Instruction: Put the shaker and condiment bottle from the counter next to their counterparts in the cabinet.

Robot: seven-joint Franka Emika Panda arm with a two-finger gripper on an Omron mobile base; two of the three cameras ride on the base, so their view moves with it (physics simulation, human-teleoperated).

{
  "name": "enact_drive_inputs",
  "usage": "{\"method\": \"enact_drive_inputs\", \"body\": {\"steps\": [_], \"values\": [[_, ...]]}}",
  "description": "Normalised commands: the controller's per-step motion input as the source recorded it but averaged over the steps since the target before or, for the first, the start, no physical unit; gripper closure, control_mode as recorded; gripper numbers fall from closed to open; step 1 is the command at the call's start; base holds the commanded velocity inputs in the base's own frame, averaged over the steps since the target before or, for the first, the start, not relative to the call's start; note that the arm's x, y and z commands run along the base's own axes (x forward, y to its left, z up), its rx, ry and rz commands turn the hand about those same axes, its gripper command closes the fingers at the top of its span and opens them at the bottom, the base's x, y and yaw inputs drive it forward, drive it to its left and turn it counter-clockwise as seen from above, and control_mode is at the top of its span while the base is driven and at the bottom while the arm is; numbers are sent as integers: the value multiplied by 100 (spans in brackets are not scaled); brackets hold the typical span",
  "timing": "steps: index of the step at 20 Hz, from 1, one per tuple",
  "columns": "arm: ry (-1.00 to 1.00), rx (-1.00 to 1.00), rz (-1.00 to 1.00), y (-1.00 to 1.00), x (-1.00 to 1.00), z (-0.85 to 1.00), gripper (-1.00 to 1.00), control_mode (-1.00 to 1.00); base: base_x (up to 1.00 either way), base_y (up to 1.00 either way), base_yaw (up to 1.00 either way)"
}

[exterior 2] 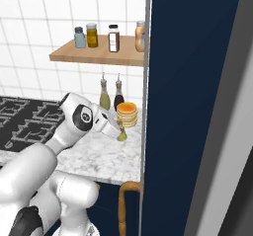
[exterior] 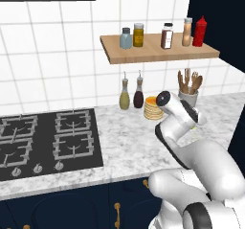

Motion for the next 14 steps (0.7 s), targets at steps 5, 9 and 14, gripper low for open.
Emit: {"method": "enact_drive_inputs", "body": {"steps": [5, 9, 14], "values": [[1, -1, 35, 25, -9, 53, 100, -100, 0, 0, 0], [-1, -1, 35, 28, -14, 65, 100, -100, 0, 0, 0], [-2, 0, 31, 21, -22, 78, 100, -100, 0, 0, 0]]}}
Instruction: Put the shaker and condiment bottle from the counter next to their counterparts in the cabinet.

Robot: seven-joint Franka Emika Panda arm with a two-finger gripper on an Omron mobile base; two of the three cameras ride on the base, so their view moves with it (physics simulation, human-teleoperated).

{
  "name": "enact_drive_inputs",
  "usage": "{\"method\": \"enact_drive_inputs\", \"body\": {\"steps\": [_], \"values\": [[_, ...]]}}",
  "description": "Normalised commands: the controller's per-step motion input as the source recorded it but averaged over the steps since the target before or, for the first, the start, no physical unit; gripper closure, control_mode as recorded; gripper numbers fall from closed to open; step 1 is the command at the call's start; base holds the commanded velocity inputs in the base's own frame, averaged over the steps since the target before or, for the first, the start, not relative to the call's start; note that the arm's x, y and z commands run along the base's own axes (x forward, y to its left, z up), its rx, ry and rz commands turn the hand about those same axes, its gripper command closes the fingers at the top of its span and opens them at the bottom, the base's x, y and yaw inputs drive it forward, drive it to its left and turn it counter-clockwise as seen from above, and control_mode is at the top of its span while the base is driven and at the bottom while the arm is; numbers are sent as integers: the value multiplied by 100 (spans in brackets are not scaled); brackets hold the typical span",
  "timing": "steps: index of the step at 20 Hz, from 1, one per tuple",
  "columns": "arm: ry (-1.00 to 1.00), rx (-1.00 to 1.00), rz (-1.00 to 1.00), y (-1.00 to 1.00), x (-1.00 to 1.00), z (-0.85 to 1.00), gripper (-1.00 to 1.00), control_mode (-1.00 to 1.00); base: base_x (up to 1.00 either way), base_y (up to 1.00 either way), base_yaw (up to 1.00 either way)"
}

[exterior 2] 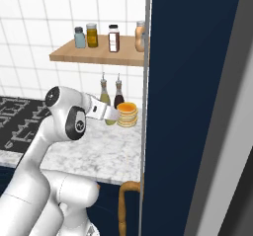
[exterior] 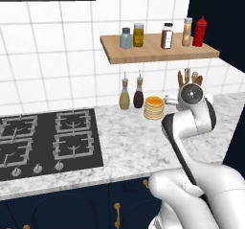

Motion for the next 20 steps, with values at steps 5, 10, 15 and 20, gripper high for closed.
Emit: {"method": "enact_drive_inputs", "body": {"steps": [5, 10, 15, 20], "values": [[-5, 0, 28, 11, -47, 75, 100, -100, 0, 0, 0], [-7, -13, 17, 67, -37, 8, 100, -100, 0, 0, 0], [-5, -5, 24, 40, -6, 44, 100, -100, 0, 0, 0], [-5, 0, 29, 11, -13, 62, 100, -100, 0, 0, 0]]}}
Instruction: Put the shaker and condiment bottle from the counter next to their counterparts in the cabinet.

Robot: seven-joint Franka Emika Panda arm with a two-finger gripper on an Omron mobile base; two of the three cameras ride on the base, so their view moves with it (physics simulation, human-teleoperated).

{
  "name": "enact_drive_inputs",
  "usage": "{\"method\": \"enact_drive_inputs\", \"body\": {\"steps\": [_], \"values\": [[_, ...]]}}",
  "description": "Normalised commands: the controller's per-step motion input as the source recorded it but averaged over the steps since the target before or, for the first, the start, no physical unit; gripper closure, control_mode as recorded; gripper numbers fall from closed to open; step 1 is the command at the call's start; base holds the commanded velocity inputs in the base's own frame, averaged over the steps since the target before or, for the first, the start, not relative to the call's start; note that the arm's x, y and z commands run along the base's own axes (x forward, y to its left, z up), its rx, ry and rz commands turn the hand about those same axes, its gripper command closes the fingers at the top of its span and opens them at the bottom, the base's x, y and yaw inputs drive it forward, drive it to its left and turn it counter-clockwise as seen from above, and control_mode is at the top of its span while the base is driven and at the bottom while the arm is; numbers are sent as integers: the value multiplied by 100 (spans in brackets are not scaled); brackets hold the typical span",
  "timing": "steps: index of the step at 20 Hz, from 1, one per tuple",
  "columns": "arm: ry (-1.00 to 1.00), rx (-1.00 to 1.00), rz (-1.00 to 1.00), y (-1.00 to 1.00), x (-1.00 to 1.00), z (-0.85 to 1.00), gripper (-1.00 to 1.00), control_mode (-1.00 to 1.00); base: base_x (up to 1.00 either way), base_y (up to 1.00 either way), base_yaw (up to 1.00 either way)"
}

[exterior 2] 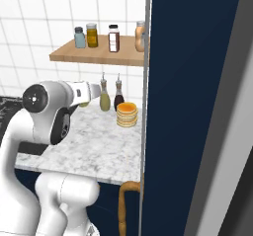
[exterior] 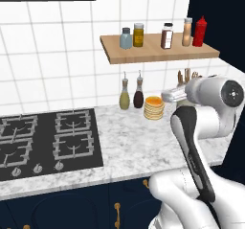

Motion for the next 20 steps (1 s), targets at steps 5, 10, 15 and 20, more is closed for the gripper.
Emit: {"method": "enact_drive_inputs", "body": {"steps": [5, 10, 15, 20], "values": [[-6, 0, 27, 20, -7, 57, 100, -100, 0, 0, 0], [2, 0, 22, 39, 4, 69, 100, -100, 0, 0, 0], [0, 0, 13, 17, -11, 68, 100, -100, 0, 0, 0], [-1, 0, 2, 5, -3, 54, 100, -100, 0, 0, 0]]}}
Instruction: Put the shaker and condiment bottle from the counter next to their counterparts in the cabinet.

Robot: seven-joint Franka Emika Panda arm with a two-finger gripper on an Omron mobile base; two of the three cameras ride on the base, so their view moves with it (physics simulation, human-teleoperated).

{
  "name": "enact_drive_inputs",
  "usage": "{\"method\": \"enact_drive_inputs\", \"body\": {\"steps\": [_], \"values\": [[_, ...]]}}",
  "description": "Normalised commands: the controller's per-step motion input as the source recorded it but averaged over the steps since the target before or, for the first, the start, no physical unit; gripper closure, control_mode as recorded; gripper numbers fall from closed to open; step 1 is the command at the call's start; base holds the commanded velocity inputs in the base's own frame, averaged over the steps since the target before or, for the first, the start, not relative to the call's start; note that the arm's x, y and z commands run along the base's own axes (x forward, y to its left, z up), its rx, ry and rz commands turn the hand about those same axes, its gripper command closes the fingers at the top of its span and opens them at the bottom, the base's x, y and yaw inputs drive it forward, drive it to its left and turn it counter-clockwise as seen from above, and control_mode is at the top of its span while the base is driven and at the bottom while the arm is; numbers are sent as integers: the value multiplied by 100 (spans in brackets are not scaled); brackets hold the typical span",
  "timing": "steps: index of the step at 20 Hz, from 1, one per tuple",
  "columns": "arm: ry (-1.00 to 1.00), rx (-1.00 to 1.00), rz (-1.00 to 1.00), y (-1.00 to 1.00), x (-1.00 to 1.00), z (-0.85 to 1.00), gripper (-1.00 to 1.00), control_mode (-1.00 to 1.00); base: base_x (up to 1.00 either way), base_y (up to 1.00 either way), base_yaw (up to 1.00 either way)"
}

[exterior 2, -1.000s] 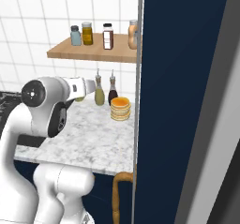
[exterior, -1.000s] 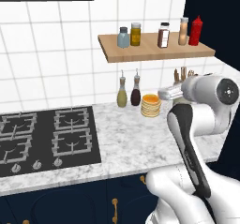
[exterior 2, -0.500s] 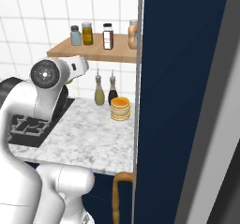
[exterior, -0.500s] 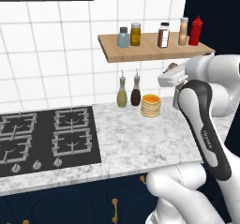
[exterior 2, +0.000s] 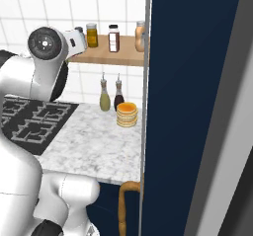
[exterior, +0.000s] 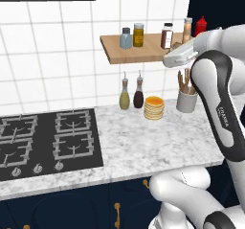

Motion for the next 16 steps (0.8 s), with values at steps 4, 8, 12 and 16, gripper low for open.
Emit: {"method": "enact_drive_inputs", "body": {"steps": [4, 8, 12, 16], "values": [[0, 0, -3, 9, 1, 18, 100, -100, 0, 0, 0], [7, 0, -4, 15, 19, 1, 100, -100, 0, 0, 0], [6, -2, 0, 12, 36, -2, 100, -100, 0, 0, 0], [0, 0, 0, 0, 34, 2, 100, -100, 0, 0, 0]]}}
